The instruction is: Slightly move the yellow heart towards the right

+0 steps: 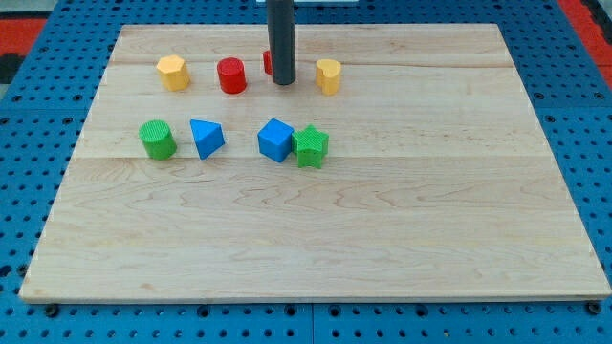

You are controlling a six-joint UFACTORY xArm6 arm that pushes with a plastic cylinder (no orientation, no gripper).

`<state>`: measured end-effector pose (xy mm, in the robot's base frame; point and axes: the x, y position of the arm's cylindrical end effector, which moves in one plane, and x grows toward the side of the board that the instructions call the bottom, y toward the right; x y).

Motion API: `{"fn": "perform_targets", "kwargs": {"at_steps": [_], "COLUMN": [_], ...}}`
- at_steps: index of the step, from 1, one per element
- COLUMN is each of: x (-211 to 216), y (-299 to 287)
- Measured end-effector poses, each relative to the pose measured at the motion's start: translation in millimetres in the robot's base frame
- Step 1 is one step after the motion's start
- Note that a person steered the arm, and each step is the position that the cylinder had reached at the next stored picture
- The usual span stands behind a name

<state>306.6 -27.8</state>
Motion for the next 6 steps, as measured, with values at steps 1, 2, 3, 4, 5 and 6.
{"fn": "perform_targets", "kwargs": {"at_steps": [1,2,3,4,5,6], "x": [0.0,13.1,13.4,12.7,-38.3,-22.7], "y": [60.4,75.3,110.8,46.9,53.5,89.3]}}
